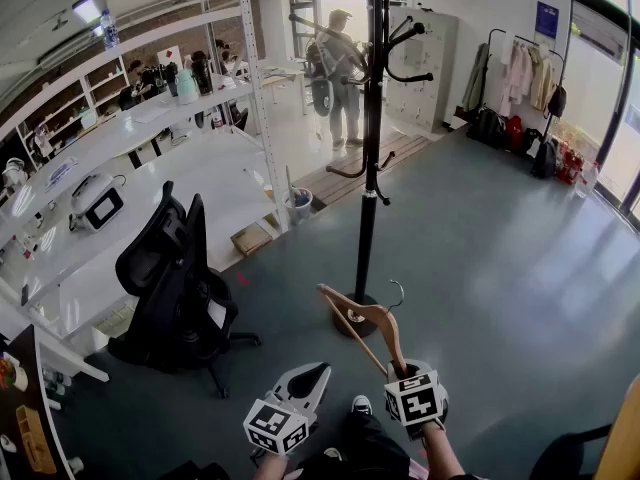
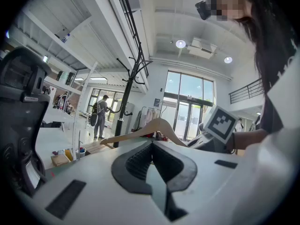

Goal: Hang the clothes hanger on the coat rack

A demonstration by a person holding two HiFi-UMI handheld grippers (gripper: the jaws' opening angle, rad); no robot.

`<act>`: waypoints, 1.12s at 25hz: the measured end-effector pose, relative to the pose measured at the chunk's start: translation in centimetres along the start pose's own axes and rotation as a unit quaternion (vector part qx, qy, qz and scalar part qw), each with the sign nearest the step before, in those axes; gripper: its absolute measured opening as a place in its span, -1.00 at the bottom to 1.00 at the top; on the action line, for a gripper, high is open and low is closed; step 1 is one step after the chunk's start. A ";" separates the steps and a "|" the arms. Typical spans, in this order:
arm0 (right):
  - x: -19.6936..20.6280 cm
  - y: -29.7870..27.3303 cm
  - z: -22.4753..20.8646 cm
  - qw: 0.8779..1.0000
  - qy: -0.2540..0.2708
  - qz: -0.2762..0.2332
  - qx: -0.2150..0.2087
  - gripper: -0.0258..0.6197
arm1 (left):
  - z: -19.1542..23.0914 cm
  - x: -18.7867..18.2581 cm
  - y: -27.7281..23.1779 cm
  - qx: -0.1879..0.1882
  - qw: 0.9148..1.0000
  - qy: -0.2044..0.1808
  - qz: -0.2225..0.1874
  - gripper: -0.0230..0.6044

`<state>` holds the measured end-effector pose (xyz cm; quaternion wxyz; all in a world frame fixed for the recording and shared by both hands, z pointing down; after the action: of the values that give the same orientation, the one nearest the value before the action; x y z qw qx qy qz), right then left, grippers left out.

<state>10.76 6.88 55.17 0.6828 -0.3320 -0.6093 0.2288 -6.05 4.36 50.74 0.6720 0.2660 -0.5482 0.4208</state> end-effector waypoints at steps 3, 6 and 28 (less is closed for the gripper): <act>-1.9 -2.3 -2.2 1.000 0.003 0.003 0.002 -0.90 | 1.4 -0.8 -2.7 -0.002 1.000 -0.001 -0.002 -0.93; -4.0 -4.9 -4.7 1.000 0.013 0.011 0.009 -0.90 | 3.1 -2.0 -5.6 -0.012 1.000 -0.004 -0.008 -0.92; -16.4 -19.0 -13.6 0.999 0.033 0.030 -0.008 -0.90 | 14.5 -7.2 -18.0 -0.059 0.998 -0.011 -0.018 -0.93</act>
<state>19.90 -20.08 57.44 0.6929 -0.3625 -0.5781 0.2330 1.66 -18.56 49.41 0.6878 0.2403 -0.5746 0.3730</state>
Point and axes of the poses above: the fingertips, and each gripper's own axes: y backward along the fingers, z to its left, x out of its underside, the point moved 4 cm from there along y, backward along the fingers, and after that the axes turned 2 degrees about y, right-handed, at the moved point
